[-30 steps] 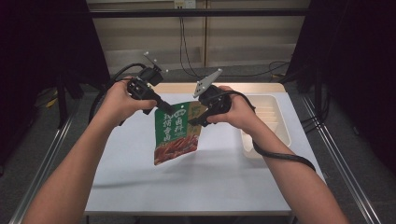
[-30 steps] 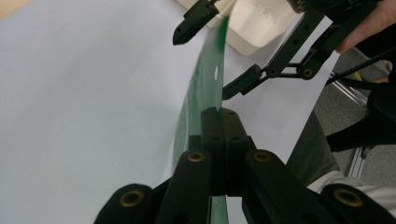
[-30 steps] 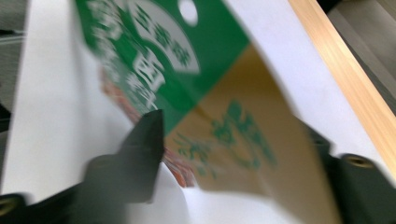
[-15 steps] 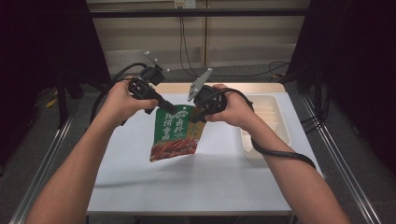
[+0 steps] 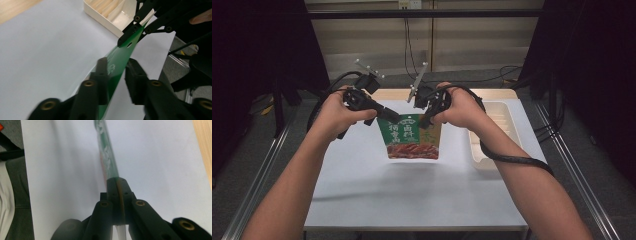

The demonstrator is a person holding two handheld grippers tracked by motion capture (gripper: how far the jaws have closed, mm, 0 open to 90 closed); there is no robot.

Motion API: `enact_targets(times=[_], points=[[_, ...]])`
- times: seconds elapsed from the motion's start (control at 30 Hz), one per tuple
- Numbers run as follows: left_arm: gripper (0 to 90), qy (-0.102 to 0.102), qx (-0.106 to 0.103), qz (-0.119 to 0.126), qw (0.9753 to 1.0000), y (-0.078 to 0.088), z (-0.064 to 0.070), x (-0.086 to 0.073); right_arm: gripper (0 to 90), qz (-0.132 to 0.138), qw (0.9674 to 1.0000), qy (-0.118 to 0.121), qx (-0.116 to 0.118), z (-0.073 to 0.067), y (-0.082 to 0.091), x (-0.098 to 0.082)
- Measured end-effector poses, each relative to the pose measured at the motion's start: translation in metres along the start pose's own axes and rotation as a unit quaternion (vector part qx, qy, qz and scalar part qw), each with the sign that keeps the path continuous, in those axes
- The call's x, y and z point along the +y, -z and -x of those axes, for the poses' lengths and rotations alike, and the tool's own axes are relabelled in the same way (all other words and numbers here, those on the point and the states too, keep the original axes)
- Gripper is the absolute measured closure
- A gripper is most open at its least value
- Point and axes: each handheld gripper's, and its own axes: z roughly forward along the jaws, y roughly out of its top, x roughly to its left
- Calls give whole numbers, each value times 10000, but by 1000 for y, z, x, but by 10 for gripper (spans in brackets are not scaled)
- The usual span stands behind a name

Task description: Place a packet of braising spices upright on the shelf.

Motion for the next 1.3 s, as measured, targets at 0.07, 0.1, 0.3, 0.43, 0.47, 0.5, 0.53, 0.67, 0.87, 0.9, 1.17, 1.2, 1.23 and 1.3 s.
enact_targets(times=[0.07, 0.1, 0.3, 0.43, 0.47, 0.5, 0.53, 0.67, 0.87, 0.9, 1.17, 1.2, 1.23, 1.3], points=[[630, -16, 44, 216, 9998, 1, 1, -3, 900, -171, 9998, -38, -53, 1, 2, -1], [604, -14, 14, 368, 9993, 1, 1, -6, 900, -201, 9998, -19, -65, 1, 3, -1], [339, -295, 239, 539, 9978, -1, -4, -14, 900, -357, 9992, -101, -129, 8, 14, -8], [207, 36, 35, 361, 9993, -7, -11, -20, 900, -468, 9987, -179, -118, 10, 22, -11], [198, 19, 204, 344, 9992, -9, -11, -23, 900, -477, 9987, -135, -152, 10, 23, -12], [171, -1, 217, 354, 9991, -10, -13, -24, 900, -498, 9984, -193, -173, 11, 26, -14], [139, 61, 232, 428, 9988, -11, -15, -27, 900, -522, 9983, -211, -144, 12, 27, -15], [98, 117, 354, 560, 9977, -14, -21, -36, 900, -478, 9982, -280, -216, 17, 35, -20], [82, 267, 544, 623, 9962, -21, -24, -49, 900, -524, 9977, -369, -232, 22, 43, -27], [82, 259, 567, 633, 9960, -23, -25, -51, 900, -497, 9978, -373, -238, 23, 44, -28], [76, 306, 750, 689, 9943, -38, -28, -68, 900, -546, 9969, -515, -228, 30, 54, -36], [75, 342, 755, 737, 9938, -41, -28, -70, 900, -541, 9969, -514, -235, 32, 55, -37], [74, 324, 794, 676, 9940, -42, -29, -72, 900, -521, 9971, -488, -247, 33, 56, -38], [74, 321, 793, 716, 9938, -46, -29, -75, 900, -546, 9966, -575, -243, 33, 59, -39]])
